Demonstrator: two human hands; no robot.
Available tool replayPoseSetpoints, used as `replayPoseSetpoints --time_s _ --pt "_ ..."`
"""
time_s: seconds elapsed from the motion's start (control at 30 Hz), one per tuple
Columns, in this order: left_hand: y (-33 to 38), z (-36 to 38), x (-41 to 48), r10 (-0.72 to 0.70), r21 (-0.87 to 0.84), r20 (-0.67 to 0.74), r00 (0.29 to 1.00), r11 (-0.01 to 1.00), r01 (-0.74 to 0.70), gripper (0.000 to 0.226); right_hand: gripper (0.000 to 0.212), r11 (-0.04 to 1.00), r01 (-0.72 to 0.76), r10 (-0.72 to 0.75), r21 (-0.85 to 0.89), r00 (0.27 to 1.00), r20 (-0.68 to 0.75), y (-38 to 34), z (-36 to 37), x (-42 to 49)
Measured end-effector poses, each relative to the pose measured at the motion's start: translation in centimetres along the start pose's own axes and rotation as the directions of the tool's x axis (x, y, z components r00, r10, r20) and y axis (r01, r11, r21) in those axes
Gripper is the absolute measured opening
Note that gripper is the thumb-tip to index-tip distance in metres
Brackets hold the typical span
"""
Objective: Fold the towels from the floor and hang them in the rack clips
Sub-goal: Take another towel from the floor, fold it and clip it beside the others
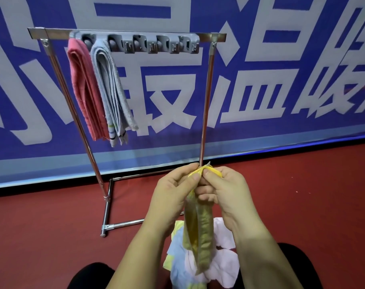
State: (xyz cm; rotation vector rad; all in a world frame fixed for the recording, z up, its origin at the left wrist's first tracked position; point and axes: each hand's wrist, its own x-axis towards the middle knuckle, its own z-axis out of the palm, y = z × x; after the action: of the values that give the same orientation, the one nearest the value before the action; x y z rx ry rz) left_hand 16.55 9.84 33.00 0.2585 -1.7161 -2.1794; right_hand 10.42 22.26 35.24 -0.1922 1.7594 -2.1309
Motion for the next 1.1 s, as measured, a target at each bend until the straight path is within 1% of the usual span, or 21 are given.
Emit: replayPoseSetpoints --time_s 0.13,0.23,0.33,0.43,0.53,0.63,0.7,0.77,0.9,0.97,1.03,1.1 --pt "0.0 0.2 -0.3 -0.020 -0.010 0.039 0.999 1.000 0.020 0.034 0.017 1.000 -0.009 0.009 -0.016 1.000 0.001 -0.1 0.2 -0.3" --pt "0.1 0.3 -0.5 -0.044 -0.047 0.067 0.997 0.998 0.047 0.040 0.019 0.999 -0.012 0.012 -0.049 1.000 0.000 -0.3 0.4 -0.5" --pt "0.3 0.5 -0.6 -0.038 -0.078 0.064 0.997 0.996 0.043 0.040 0.022 0.997 -0.025 0.025 -0.073 1.000 -0.001 -0.3 0.6 -0.5" --pt "0.2 0.1 -0.5 -0.022 -0.066 0.065 0.998 0.997 0.026 0.037 0.017 0.993 -0.041 0.041 -0.109 0.999 -0.002 -0.2 0.5 -0.3" --pt "0.2 -0.3 -0.2 -0.010 -0.018 0.042 0.999 1.000 0.011 0.033 0.014 0.986 -0.051 0.055 -0.159 0.998 0.020 -0.1 0.3 0.0" --pt "0.3 -0.9 0.4 0.017 0.026 -0.025 1.000 1.000 -0.016 0.033 0.019 0.961 -0.080 0.110 -0.266 0.989 0.100 -0.2 -0.5 0.3" --pt "0.4 -1.4 0.8 0.025 0.017 -0.070 0.997 1.000 -0.023 0.036 0.022 0.905 -0.091 0.165 -0.415 0.975 0.146 -0.3 -1.5 0.6" --pt "0.7 -1.9 1.1 0.037 0.008 -0.092 0.995 0.999 -0.036 0.037 0.020 0.836 -0.089 0.193 -0.541 0.971 0.140 -0.4 -2.7 1.0" --pt "1.7 -2.8 1.5 0.057 -0.017 -0.113 0.992 0.998 -0.060 0.036 0.011 0.725 -0.045 0.134 -0.687 0.988 0.077 -1.0 -4.3 1.9" --pt "2.1 -3.1 1.6 0.058 -0.024 -0.111 0.992 0.998 -0.061 0.036 0.009 0.661 0.030 0.082 -0.750 0.990 0.112 -1.4 -4.6 2.1" --pt "2.4 -3.3 1.6 0.062 -0.019 -0.109 0.992 0.998 -0.064 0.035 0.010 0.532 0.148 0.020 -0.834 0.982 0.187 -1.6 -4.8 2.2" --pt "2.6 -3.3 1.7 0.064 -0.014 -0.108 0.992 0.998 -0.066 0.034 0.018 0.395 0.268 -0.013 -0.879 0.958 0.286 -1.7 -4.7 2.2"
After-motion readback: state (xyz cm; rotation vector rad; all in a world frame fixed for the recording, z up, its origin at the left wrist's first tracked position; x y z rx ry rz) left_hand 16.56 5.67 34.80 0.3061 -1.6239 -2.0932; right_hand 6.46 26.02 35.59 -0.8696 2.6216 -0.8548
